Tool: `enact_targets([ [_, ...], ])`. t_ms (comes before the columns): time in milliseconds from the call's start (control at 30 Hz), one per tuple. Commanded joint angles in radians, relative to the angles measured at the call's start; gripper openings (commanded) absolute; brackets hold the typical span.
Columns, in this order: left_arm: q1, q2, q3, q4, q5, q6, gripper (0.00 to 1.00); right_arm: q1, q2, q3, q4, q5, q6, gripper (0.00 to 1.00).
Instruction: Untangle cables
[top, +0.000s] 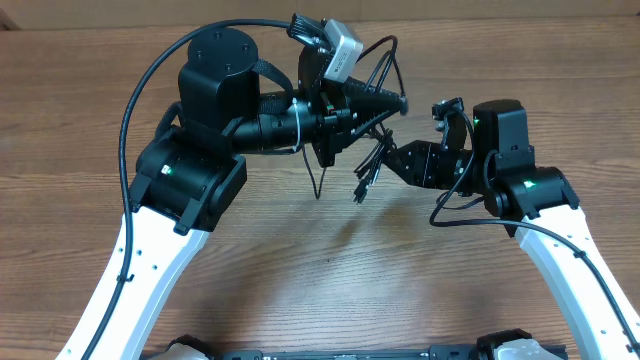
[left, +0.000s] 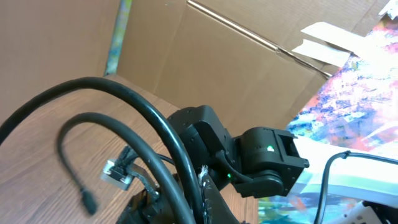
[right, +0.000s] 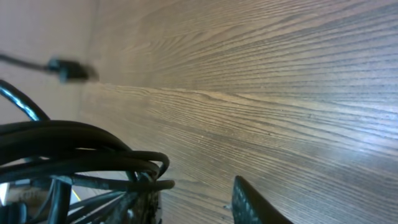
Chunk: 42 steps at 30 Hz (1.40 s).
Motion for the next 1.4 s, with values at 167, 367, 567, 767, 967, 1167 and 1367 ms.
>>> enact_targets([
  [167,-0.002,-0.013,0.009,0.012,0.037,-0.043,0.04,-0.007,0.005,0.021,0.081,-0.084,-0.001,0.42],
  [367,-0.002,-0.013,0.009,0.03,0.034,-0.048,0.04,-0.006,0.005,0.021,0.081,-0.143,-0.001,0.43],
  [567,-0.002,-0.013,0.009,0.095,0.045,-0.134,0.04,-0.007,0.007,0.021,0.097,-0.161,-0.002,0.43],
  [767,-0.002,-0.013,0.009,0.185,0.086,-0.281,0.04,-0.007,0.038,0.021,0.154,-0.114,-0.001,0.46],
  [967,-0.001,-0.012,0.009,0.151,0.018,-0.256,0.04,-0.007,0.063,0.021,0.184,-0.118,0.0,0.18],
  [1167,0.003,-0.012,0.009,-0.052,-0.197,-0.089,0.04,-0.007,0.063,0.021,0.078,-0.064,-0.001,0.04],
  [1367,0.062,-0.012,0.009,-0.284,-0.602,0.013,0.04,-0.007,0.063,0.021,-0.139,0.206,-0.001,0.04],
])
